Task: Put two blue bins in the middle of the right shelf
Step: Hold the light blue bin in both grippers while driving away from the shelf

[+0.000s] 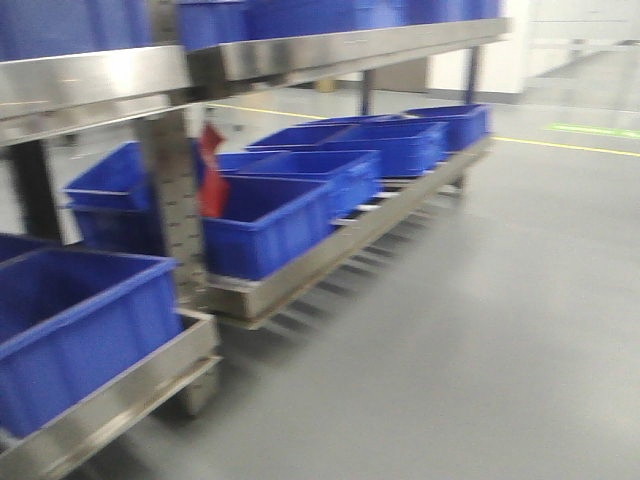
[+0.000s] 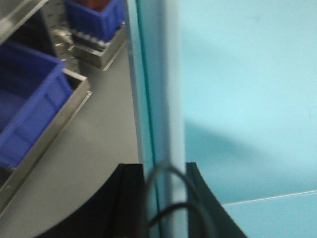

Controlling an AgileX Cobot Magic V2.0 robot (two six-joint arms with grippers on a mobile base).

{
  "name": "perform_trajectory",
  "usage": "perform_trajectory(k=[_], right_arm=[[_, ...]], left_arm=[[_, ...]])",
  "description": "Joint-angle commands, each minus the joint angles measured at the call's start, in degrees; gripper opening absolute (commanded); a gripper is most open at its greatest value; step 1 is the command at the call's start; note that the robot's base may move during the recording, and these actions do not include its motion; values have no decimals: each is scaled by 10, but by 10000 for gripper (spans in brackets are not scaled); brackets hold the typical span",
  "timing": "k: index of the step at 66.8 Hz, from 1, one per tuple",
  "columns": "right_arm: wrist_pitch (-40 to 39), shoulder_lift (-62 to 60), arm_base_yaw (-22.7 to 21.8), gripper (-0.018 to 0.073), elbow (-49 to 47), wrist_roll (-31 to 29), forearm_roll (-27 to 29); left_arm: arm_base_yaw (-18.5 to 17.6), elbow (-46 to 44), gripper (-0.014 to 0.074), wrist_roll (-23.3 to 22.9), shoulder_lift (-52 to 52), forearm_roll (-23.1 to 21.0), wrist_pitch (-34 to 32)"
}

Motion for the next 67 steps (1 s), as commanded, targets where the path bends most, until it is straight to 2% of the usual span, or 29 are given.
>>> perform_trajectory(k=[1,67], right_arm=[[-56,-6,-5,-154,-11,3,-16],[-56,-6,-5,-154,-11,3,-16]], left_arm=[[0,-9,-111,9,-13,-10,-29],[0,-9,-111,9,-13,-10,-29]])
